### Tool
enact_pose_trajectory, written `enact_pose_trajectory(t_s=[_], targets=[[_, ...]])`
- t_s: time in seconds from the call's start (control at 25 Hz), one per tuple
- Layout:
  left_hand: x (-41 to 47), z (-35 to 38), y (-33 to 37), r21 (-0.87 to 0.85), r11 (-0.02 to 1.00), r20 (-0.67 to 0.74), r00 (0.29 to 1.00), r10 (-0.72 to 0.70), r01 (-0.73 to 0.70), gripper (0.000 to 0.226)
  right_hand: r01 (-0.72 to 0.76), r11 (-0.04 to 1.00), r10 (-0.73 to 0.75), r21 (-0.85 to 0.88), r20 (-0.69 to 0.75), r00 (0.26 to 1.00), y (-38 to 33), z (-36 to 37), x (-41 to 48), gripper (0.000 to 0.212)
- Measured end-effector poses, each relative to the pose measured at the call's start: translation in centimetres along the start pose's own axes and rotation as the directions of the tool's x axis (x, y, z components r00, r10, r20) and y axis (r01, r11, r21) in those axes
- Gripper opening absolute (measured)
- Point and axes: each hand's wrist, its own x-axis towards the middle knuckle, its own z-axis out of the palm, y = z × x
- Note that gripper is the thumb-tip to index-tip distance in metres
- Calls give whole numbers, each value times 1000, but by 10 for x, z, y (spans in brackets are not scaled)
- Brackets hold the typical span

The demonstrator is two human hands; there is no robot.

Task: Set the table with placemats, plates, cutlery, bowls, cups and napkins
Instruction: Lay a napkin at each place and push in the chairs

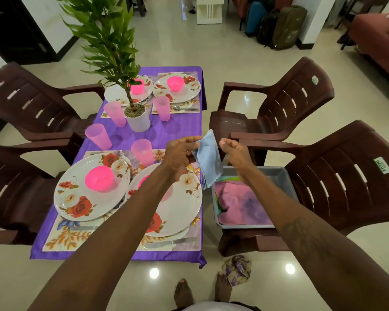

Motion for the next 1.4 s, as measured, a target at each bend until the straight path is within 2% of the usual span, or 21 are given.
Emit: enact_pose_trajectory(t_s=[0.12, 0.2, 0.28, 0.44, 0.52, 0.6, 0.64, 0.72, 0.76, 0.92, 0.96, 1.08, 1.2, 1.28, 1.4], targets=[[-4, -17, 15, -50, 998, 77, 997, -25, 29, 22, -114, 988, 86, 107, 239, 967, -7, 7, -5, 53], [-4, -31, 20, -41, 998, 79, 996, -36, 40, 22, -183, 959, 106, 217, 323, 940, -10, 11, -10, 50], [-2, -47, 20, -25, 999, 33, 999, -44, 45, 22, -208, 947, 118, 244, 337, 934, -10, 16, -14, 40], [-1, -79, 8, -122, 992, -64, 997, -31, 23, 19, -251, 924, 146, 290, 338, 930, -8, 36, -20, 41], [-7, -88, 0, -185, 981, -15, 998, -55, 52, 13, -272, 898, 134, 345, 374, 918, -16, 51, -27, 33], [-12, -94, -7, -174, 972, 46, 987, -154, 160, 16, -292, 876, 131, 384, 393, 910, -26, 65, -33, 30], [-15, -96, -10, -150, 961, 60, 972, -225, 232, 26, -293, 868, 127, 400, 393, 911, -29, 71, -33, 32], [-16, -101, -17, -96, 929, 67, 934, -352, 357, 60, -282, 859, 102, 427, 397, 912, -32, 82, -31, 39], [-14, -102, -20, -96, 921, 76, 925, -371, 377, 66, -279, 854, 97, 439, 392, 915, -33, 86, -30, 40], [8, -107, -11, -146, 943, 57, 954, -295, 300, 43, -236, 878, 113, 416, 298, 948, -30, 96, -17, 17], [16, -109, -6, -97, 958, 14, 962, -271, 271, 36, -229, 893, 137, 388, 251, 958, -28, 97, -11, 15], [57, -113, 10, 224, 950, -157, 970, -184, 217, 16, -231, 920, 213, 317, 90, 973, -21, 102, 23, 17], [106, -111, 23, 370, 919, -202, 977, -66, 139, 28, -222, 938, 224, 267, 24, 974, -16, 112, 73, 23], [140, -112, 29, 464, 878, -245, 970, 2, 115, 43, -234, 947, 232, 222, 35, 972, -15, 118, 111, 34], [189, -119, 26, 594, 792, -286, 957, 47, 139, 46, -264, 958, 256, 110, 81, 963, -3, 119, 162, 55]])
